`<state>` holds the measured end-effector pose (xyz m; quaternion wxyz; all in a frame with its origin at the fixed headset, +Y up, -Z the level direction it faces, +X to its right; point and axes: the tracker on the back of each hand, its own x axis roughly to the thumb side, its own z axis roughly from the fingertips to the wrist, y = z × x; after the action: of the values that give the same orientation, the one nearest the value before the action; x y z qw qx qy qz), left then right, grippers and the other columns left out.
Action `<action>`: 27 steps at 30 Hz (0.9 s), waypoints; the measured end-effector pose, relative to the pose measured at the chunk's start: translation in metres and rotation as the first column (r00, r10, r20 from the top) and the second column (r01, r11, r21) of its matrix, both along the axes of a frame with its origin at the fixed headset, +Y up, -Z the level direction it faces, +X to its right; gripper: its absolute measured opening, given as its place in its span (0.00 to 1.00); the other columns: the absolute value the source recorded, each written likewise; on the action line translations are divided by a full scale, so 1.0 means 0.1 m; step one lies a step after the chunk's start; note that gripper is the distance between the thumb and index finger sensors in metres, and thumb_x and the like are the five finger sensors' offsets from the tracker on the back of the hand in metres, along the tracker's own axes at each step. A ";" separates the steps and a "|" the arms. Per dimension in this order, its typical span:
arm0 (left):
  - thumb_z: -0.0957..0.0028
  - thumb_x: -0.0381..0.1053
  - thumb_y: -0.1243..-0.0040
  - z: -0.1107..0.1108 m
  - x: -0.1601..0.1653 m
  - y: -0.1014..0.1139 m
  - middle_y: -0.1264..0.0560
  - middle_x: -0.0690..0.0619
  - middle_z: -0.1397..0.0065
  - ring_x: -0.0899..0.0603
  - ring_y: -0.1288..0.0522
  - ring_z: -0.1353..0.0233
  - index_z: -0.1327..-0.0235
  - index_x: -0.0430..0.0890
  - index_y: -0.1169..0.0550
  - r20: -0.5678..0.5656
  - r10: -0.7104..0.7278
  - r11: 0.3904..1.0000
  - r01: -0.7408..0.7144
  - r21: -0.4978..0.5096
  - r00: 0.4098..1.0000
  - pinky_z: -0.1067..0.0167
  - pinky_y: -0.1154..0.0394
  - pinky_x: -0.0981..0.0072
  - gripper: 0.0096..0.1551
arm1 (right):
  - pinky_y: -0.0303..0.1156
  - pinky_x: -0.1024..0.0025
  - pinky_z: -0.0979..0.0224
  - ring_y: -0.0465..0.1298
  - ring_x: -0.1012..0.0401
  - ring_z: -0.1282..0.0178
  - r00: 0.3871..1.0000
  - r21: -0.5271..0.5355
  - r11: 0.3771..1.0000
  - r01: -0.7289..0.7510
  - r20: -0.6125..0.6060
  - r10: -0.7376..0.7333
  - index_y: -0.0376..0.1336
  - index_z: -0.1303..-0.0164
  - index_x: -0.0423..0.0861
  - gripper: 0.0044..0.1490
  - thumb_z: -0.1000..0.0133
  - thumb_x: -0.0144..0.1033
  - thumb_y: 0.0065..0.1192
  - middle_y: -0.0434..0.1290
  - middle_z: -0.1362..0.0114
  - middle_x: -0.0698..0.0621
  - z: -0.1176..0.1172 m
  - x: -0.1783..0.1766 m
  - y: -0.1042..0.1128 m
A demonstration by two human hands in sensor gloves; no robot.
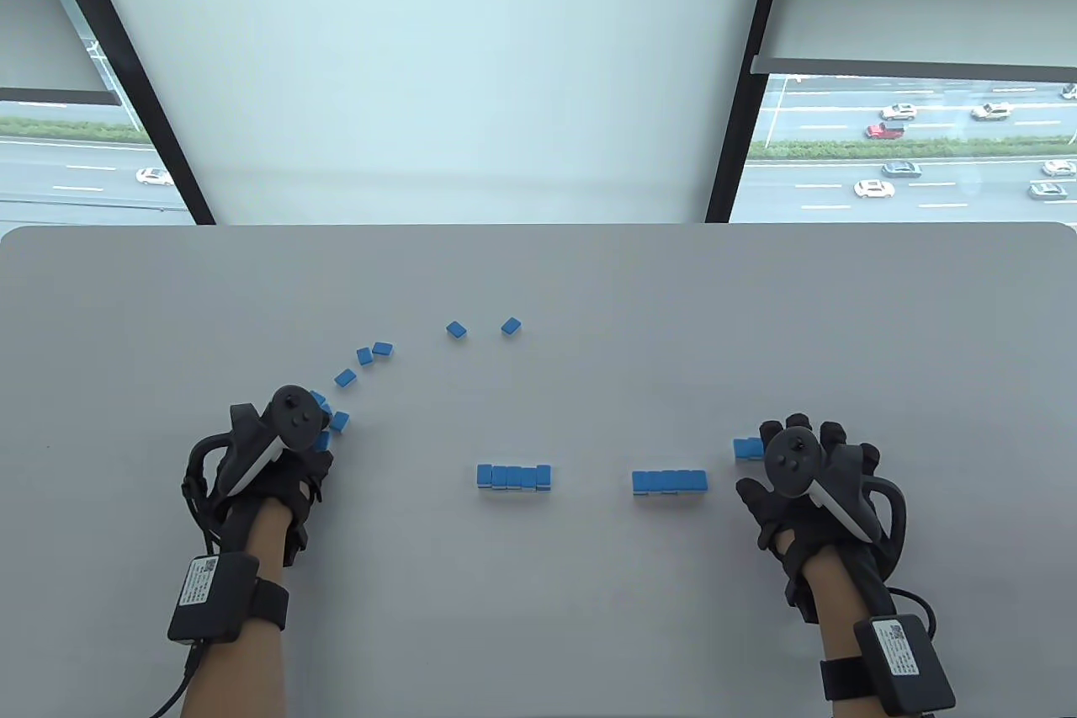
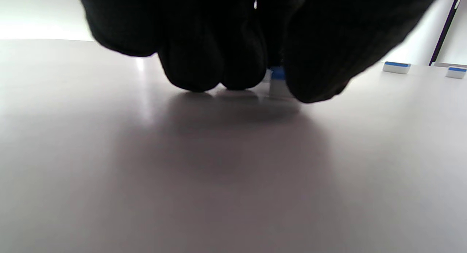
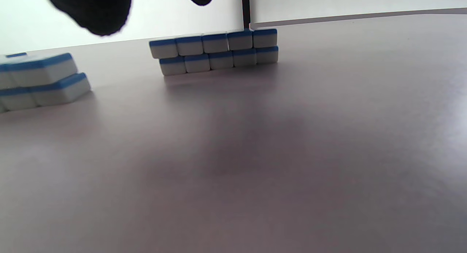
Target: Build mahjong tile wall
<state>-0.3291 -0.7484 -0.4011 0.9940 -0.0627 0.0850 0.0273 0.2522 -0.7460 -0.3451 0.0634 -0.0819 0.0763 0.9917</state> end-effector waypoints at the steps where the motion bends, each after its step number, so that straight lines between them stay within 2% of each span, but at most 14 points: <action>1: 0.60 0.59 0.25 0.00 0.00 0.00 0.20 0.58 0.35 0.44 0.19 0.39 0.34 0.58 0.23 0.002 -0.001 1.000 0.001 0.001 1.000 0.39 0.24 0.45 0.36 | 0.29 0.36 0.27 0.36 0.43 0.18 1.000 0.002 1.000 -0.001 0.000 0.001 0.42 0.21 0.59 0.51 0.52 0.64 0.56 0.39 0.15 0.54 0.00 0.00 0.00; 6: 0.60 0.60 0.26 0.00 0.00 -0.01 0.18 0.59 0.40 0.46 0.18 0.43 0.38 0.59 0.21 -0.007 -0.019 1.000 0.019 -0.007 1.000 0.40 0.23 0.47 0.33 | 0.29 0.36 0.27 0.36 0.43 0.18 1.000 0.007 1.000 -0.002 0.000 0.002 0.42 0.21 0.59 0.51 0.52 0.64 0.56 0.39 0.15 0.54 0.00 0.00 0.00; 11: 0.59 0.61 0.27 0.00 -0.02 -0.02 0.18 0.58 0.40 0.45 0.18 0.43 0.38 0.57 0.21 -0.039 0.008 0.999 -0.010 -0.042 0.999 0.40 0.23 0.46 0.33 | 0.29 0.36 0.27 0.36 0.43 0.18 1.000 0.007 1.000 -0.010 0.000 0.010 0.43 0.21 0.58 0.51 0.52 0.64 0.56 0.39 0.15 0.54 0.01 0.00 -0.01; 15: 0.59 0.60 0.27 0.01 0.00 -0.01 0.18 0.57 0.41 0.45 0.18 0.44 0.38 0.55 0.21 -0.018 -0.013 0.999 0.012 -0.041 1.000 0.41 0.23 0.45 0.33 | 0.29 0.36 0.27 0.36 0.43 0.18 1.000 0.007 1.000 -0.019 -0.002 0.019 0.42 0.21 0.59 0.51 0.52 0.64 0.56 0.39 0.15 0.54 0.02 -0.01 -0.01; 19: 0.59 0.60 0.28 0.03 0.04 0.06 0.18 0.57 0.40 0.45 0.18 0.44 0.37 0.54 0.21 -0.003 0.055 0.998 -0.055 0.009 0.998 0.41 0.23 0.45 0.34 | 0.29 0.36 0.27 0.36 0.43 0.18 1.000 0.009 1.000 -0.019 0.003 0.018 0.42 0.22 0.59 0.51 0.52 0.64 0.56 0.39 0.15 0.54 0.02 0.00 -0.01; 21: 0.59 0.60 0.27 0.05 0.12 0.16 0.18 0.57 0.40 0.45 0.18 0.44 0.37 0.55 0.21 0.024 0.064 0.996 -0.065 0.066 0.998 0.42 0.22 0.45 0.34 | 0.29 0.36 0.27 0.36 0.43 0.18 1.000 0.009 1.000 -0.016 0.008 0.016 0.42 0.21 0.59 0.51 0.52 0.64 0.56 0.39 0.15 0.54 0.02 0.01 -0.01; 27: 0.59 0.60 0.27 0.12 0.52 0.36 0.18 0.57 0.41 0.46 0.18 0.46 0.37 0.54 0.21 0.182 0.097 0.976 -0.130 0.177 0.979 0.43 0.22 0.46 0.34 | 0.29 0.36 0.27 0.36 0.43 0.18 1.000 0.007 1.000 -0.006 0.014 0.006 0.42 0.21 0.59 0.51 0.52 0.64 0.56 0.39 0.15 0.54 0.02 0.03 -0.01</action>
<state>-0.2774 -0.7127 -0.3892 0.9959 0.0245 -0.0079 0.0865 0.2552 -0.7468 -0.3436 0.0613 -0.0891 0.0721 0.9915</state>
